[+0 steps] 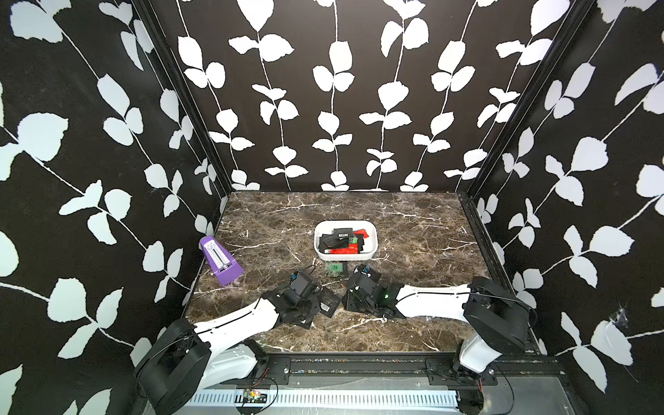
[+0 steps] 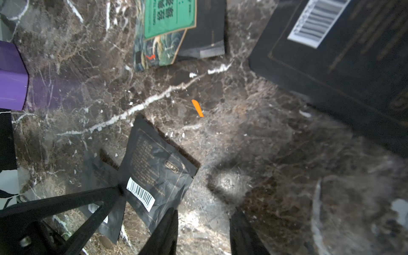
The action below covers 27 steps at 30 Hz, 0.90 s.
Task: Put the tea bags into the storage box
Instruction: Pick up the tea bag from the center of the board.
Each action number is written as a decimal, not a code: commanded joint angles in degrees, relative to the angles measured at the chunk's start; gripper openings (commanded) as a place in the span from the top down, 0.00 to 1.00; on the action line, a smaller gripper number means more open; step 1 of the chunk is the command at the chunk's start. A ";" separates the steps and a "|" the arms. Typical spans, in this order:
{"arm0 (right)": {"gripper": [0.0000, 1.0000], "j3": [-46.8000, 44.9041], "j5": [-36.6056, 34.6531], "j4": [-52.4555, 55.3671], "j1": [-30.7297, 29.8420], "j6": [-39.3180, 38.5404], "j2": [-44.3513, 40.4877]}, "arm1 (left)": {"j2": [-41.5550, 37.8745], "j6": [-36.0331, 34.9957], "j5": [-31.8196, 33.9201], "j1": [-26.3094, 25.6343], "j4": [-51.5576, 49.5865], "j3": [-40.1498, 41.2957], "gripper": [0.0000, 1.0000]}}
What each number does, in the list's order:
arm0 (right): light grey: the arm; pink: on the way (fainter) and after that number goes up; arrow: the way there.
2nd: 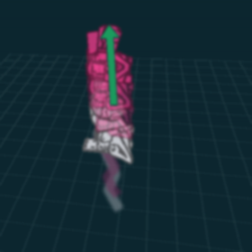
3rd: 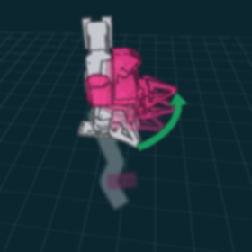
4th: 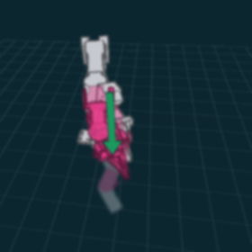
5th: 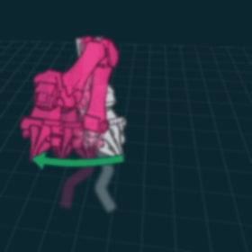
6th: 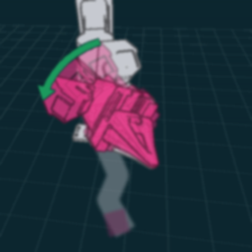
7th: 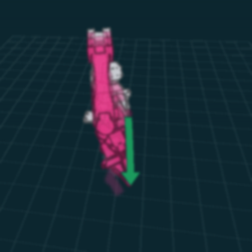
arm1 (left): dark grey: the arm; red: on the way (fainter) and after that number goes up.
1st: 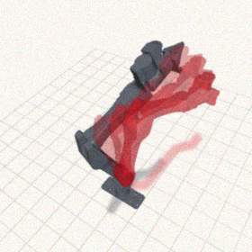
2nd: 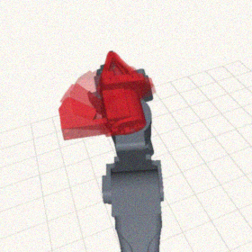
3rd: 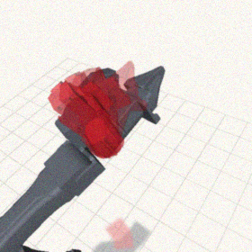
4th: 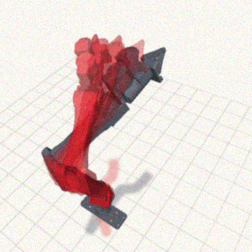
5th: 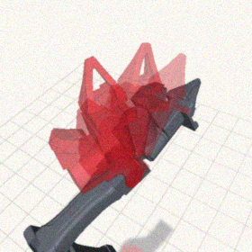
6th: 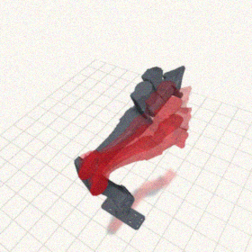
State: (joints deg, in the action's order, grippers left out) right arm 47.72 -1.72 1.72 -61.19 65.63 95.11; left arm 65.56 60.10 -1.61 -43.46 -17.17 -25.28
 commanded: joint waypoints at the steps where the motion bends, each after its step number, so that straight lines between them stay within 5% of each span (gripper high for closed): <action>1: 0.59 2.46 -0.25 -1.63 -0.34 0.18 0.94 | 0.69 -0.77 1.50 -0.19 0.50 1.61 1.00; 11: 0.58 3.42 -1.51 -1.64 -0.33 -0.05 2.17 | 3.51 -0.80 0.59 -0.21 1.89 1.64 1.00; 27: 0.58 2.82 -3.56 -0.75 0.48 -0.25 1.71 | -2.39 -0.04 0.52 -0.13 6.05 -0.17 1.00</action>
State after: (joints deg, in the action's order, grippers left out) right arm 49.45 -4.03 0.91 -61.01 65.58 96.53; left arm 63.70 60.10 -1.37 -43.46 -13.26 -24.77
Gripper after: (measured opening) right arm 0.418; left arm 0.047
